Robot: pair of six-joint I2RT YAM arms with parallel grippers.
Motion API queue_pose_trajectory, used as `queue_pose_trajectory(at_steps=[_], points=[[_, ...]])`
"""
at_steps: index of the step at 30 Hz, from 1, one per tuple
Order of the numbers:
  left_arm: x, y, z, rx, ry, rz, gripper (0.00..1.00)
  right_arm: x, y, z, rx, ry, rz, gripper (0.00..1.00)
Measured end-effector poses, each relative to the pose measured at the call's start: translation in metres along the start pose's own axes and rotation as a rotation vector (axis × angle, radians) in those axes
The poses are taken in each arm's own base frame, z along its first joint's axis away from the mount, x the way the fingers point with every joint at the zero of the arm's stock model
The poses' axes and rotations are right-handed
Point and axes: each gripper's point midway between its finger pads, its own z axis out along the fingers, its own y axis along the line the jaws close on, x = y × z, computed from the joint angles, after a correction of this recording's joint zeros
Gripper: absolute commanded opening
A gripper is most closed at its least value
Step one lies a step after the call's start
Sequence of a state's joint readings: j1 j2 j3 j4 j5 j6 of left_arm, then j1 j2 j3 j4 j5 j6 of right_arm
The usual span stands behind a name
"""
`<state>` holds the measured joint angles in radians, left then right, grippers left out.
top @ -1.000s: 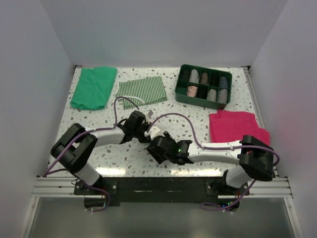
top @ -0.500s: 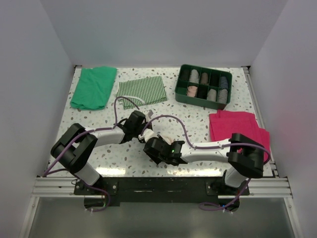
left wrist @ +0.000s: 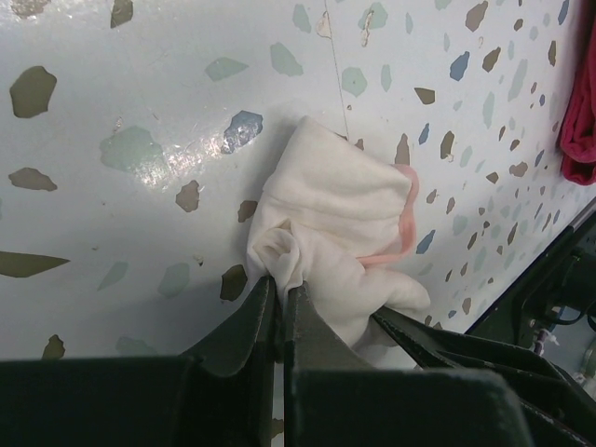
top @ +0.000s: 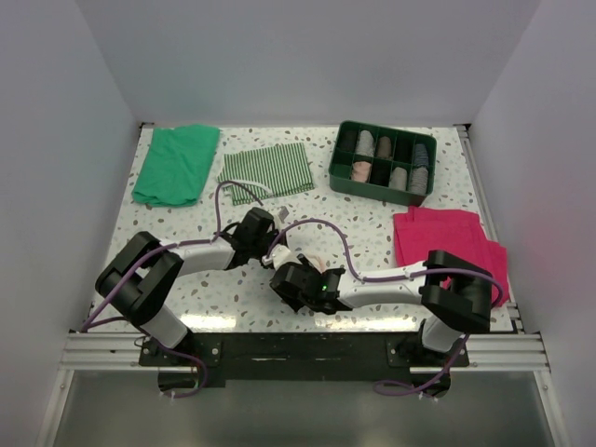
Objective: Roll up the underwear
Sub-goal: Roll the underwear to the center of the board.
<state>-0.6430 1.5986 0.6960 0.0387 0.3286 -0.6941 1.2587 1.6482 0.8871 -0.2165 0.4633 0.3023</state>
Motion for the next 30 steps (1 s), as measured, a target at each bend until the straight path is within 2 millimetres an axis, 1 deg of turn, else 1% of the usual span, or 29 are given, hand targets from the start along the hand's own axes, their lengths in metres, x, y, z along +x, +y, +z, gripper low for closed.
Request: queue_pose_trajectory(at_steps=[6, 13, 16, 23, 27, 30], points=[[0.000, -0.001, 0.000, 0.004, 0.001, 0.007, 0.00, 0.000, -0.004, -0.002, 0.017, -0.003, -0.001, 0.65], [0.000, 0.000, 0.000, 0.003, 0.003, 0.011, 0.00, -0.009, -0.013, -0.023, 0.013, -0.020, -0.003, 0.65], [0.000, 0.000, 0.000, 0.003, 0.003, 0.018, 0.00, -0.015, -0.015, -0.027, 0.010, -0.030, -0.011, 0.63], [-0.001, -0.001, -0.001, 0.002, 0.005, 0.024, 0.00, -0.008, -0.012, -0.022, 0.006, -0.003, -0.040, 0.61], [-0.001, -0.001, -0.001, 0.000, 0.008, 0.024, 0.00, 0.000, -0.011, -0.015, 0.008, 0.024, -0.055, 0.58], [-0.001, -0.001, 0.000, 0.001, 0.010, 0.024, 0.00, 0.007, -0.009, -0.009, 0.009, 0.045, -0.066, 0.54]])
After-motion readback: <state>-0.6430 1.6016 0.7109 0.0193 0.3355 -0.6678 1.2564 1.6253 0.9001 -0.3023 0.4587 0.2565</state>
